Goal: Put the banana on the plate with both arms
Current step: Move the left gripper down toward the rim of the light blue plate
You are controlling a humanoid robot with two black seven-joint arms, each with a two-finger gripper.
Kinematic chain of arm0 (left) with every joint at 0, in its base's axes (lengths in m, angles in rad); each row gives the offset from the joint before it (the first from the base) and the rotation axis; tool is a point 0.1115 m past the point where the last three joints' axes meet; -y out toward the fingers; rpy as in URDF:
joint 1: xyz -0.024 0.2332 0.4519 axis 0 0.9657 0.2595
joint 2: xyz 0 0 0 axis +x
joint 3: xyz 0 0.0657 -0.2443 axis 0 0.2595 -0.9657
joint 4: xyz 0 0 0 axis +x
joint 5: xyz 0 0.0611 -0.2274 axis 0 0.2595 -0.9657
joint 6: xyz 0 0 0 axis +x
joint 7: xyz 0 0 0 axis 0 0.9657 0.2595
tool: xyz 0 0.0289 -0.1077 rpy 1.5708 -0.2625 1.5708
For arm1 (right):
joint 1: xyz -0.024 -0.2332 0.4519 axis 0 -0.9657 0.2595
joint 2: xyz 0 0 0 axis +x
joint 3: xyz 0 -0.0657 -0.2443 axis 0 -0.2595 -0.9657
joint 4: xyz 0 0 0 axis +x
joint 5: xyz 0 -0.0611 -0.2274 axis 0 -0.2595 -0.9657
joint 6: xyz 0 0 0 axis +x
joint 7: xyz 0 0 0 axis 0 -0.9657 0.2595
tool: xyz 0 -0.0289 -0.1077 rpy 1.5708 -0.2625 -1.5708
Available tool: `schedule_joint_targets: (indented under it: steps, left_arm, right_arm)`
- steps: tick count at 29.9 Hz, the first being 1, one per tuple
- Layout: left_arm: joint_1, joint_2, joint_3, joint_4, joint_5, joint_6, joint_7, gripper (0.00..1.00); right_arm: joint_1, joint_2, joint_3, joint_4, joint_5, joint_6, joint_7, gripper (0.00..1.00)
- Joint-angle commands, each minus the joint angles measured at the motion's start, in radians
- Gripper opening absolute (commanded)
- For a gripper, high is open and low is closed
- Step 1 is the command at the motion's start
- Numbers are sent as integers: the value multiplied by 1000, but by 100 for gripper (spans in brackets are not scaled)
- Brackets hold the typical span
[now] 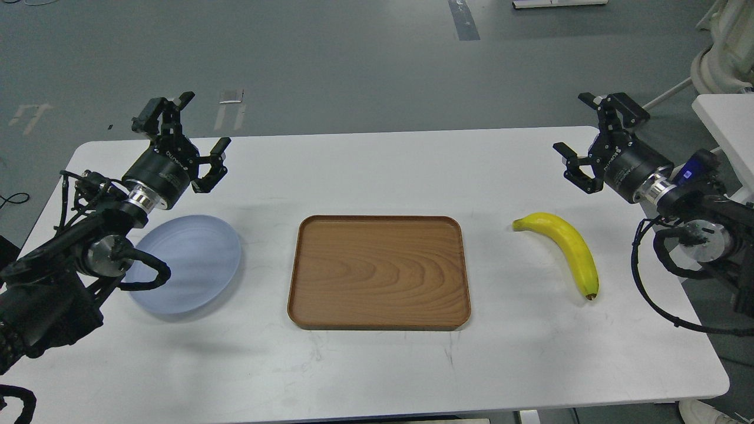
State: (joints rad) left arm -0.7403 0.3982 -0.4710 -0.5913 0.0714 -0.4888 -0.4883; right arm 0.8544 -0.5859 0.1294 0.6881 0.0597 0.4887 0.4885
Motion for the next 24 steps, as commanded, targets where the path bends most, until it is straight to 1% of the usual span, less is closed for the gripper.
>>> schedule_joint_targets:
  steps: [1,8,14,17,18,20,21,22,24]
  left_arm:
    - [2,1,2,1,7,0,0,100]
    - [-4,8,8,-1,10,0,2,100]
    - [-11,42,12,1,31,0,0,100]
    - [-40,125,11,-25,236,0,0,100]
    - [-62,167,11,-65,393,0,0,100]
    - [-85,214,11,-110,564,0,0,100]
    - [-99,255,11,-143,722,0,0,100]
    - [-103,289,9,-183,867,0,0,100]
    - [-103,333,11,-250,1053,0,0,100]
  right_arm:
    - [-5,0,-5,-1,0,0,0,99]
    - [-8,-41,-20,2,-3,0,0,99]
    - [-8,-42,-22,4,-14,0,0,99]
    - [-3,-40,-24,4,-18,0,0,99]
    - [2,-38,-24,4,-21,0,0,99]
    - [5,-37,-24,4,-21,0,0,99]
    - [8,-35,-24,4,-21,0,0,99]
    - [9,-35,-24,4,-21,0,0,99]
    - [9,-34,-24,4,-23,0,0,99]
